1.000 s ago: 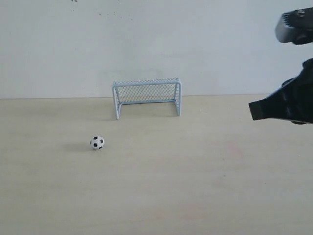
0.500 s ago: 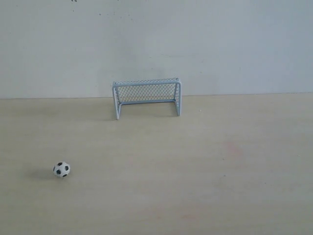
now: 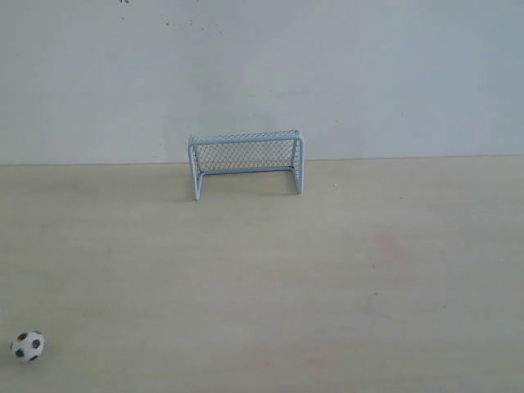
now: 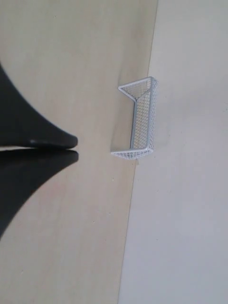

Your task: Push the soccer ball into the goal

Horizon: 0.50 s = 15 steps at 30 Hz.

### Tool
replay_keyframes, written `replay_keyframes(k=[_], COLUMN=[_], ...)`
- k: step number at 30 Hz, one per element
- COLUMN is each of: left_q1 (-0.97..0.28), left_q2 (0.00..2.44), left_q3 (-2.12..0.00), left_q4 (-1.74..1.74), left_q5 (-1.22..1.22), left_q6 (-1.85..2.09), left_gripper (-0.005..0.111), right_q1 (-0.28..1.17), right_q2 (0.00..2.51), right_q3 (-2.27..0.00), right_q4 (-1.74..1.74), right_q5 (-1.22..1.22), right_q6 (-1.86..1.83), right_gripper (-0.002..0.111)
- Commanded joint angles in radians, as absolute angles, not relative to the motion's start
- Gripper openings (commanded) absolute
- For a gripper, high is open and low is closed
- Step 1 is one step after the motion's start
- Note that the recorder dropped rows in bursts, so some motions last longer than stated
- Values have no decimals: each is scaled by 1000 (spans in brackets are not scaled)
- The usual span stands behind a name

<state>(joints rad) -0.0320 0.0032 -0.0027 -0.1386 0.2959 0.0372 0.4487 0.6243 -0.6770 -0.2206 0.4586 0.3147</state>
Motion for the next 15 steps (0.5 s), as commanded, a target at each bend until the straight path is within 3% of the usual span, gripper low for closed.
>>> replay_keyframes(k=[1, 9, 15], left_q1=[-30, -30, -30], left_q2=[0, 0, 0], left_q3=[0, 0, 0], left_q4=[-146, -146, -146], left_q5=[296, 296, 296], left_q6=[29, 29, 29], left_gripper=[4, 4, 4], right_q1=[450, 448, 402], right_q2=[616, 496, 337], right_q3=[-674, -647, -451], right_q4=[-221, -298, -409], right_q5=[451, 442, 260], right_q6=[314, 304, 306], right_gripper=[0, 0, 0])
